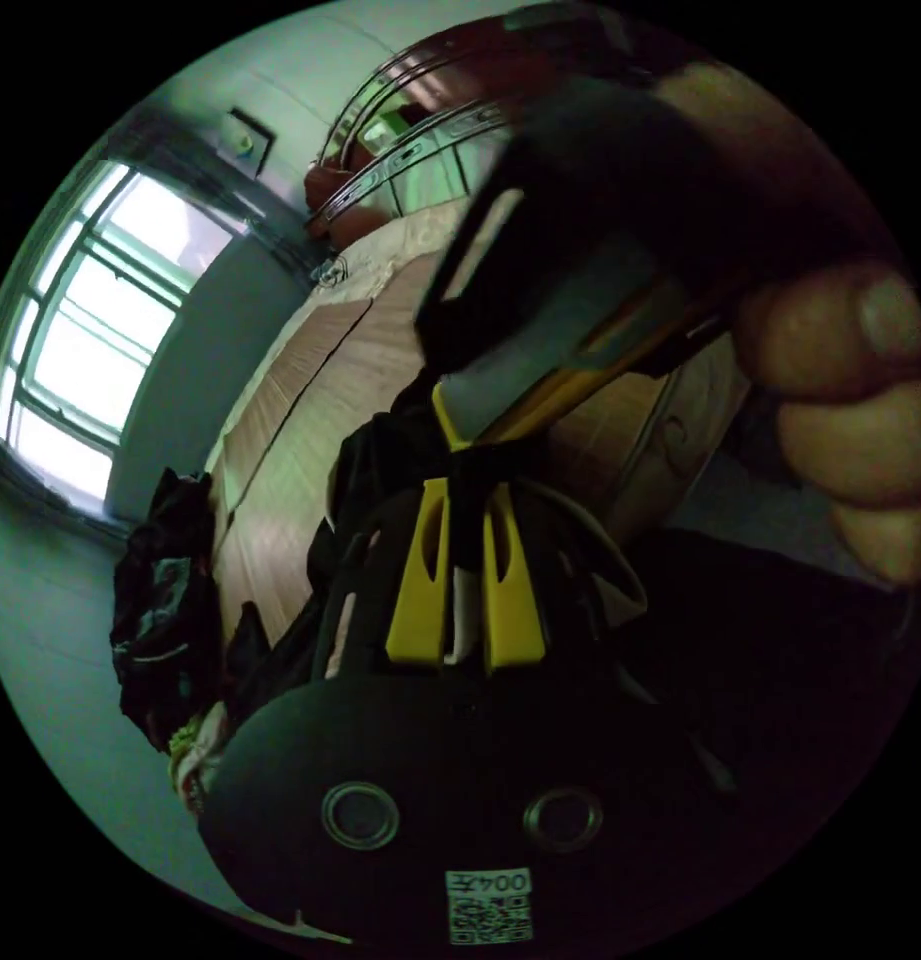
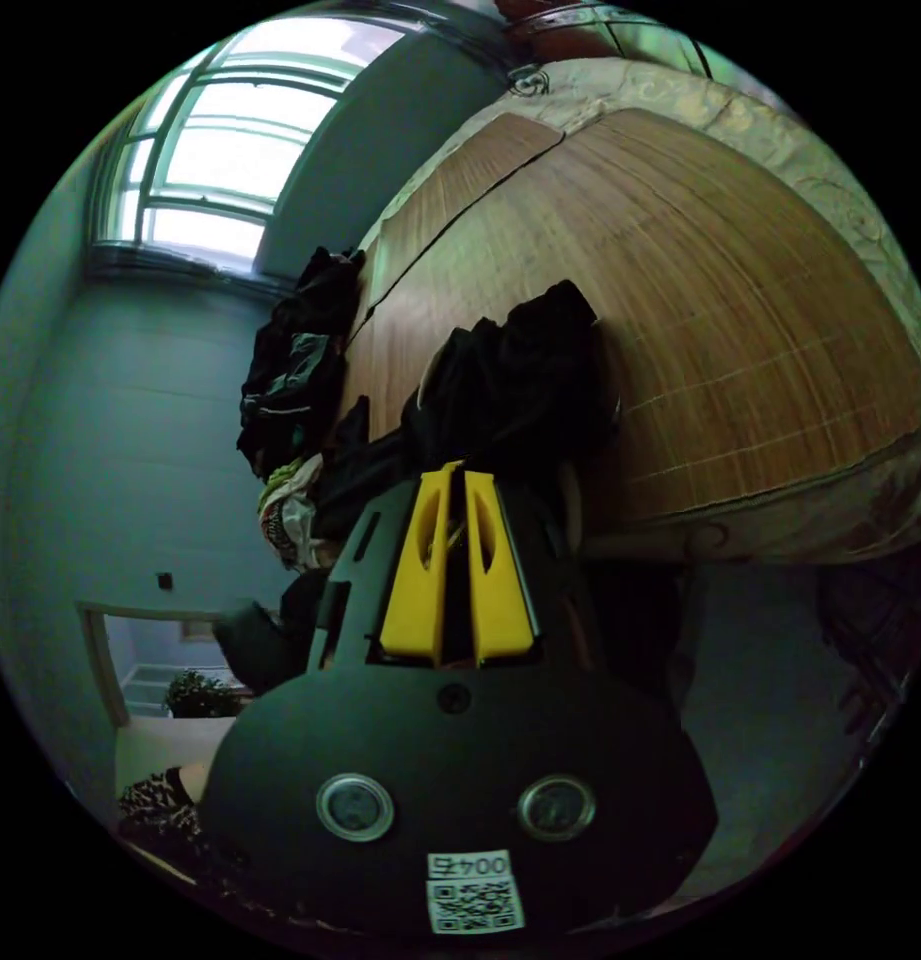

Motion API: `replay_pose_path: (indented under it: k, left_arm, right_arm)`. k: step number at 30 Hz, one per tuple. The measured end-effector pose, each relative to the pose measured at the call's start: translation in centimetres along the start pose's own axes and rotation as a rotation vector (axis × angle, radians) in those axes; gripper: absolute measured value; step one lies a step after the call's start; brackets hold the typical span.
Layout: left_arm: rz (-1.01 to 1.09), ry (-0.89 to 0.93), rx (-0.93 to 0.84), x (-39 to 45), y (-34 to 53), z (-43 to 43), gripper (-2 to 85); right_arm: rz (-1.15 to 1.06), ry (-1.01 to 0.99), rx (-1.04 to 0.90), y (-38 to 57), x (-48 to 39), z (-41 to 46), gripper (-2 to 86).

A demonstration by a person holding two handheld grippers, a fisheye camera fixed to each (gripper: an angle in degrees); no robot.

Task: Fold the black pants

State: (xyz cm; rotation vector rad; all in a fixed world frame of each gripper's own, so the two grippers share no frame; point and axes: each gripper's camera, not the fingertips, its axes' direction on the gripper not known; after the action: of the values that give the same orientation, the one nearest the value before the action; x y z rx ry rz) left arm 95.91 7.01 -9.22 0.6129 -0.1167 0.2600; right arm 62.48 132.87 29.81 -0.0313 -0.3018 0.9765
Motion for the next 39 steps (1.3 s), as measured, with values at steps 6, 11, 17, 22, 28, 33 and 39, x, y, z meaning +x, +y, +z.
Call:
replay_pose_path:
  k: [6, 11, 17, 22, 28, 33, 39]
  left_arm:
    - [-0.331, 0.414, -0.005, -17.2, 0.1, -3.7, 2.7]
    - [-0.368, 0.604, 0.033, -29.5, 0.6, -9.0, 2.6]
    - [-0.359, 0.689, 0.01, -41.2, 1.3, -14.6, 2.8]
    - [-0.31, 0.684, 0.023, -48.4, 2.6, -19.7, 2.7]
    - [-0.352, 0.692, 0.072, -55.9, 5.3, -24.7, 2.5]
    - [-0.377, 0.696, 0.113, -61.1, 7.1, -28.5, 2.3]
    - [-0.375, 0.685, 0.112, -67.0, 9.0, -33.2, 2.1]
  right_arm:
    - [-0.094, 0.152, 0.041, 0.7, -3.5, -4.2, 6.8]
    - [-0.23, 0.248, -0.08, 2.3, -7.2, -3.4, 11.3]
    - [-0.441, 0.289, -0.167, 4.0, -12.9, -2.5, 14.6]
    - [-0.566, 0.316, -0.195, 3.8, -17.9, -2.8, 14.7]
    - [-0.758, 0.47, -0.237, 4.0, -24.9, -2.7, 15.2]
    - [-0.873, 0.423, -0.201, 6.0, -30.1, -3.1, 16.7]
    - [-0.976, 0.426, -0.083, 9.7, -35.0, -4.3, 14.3]
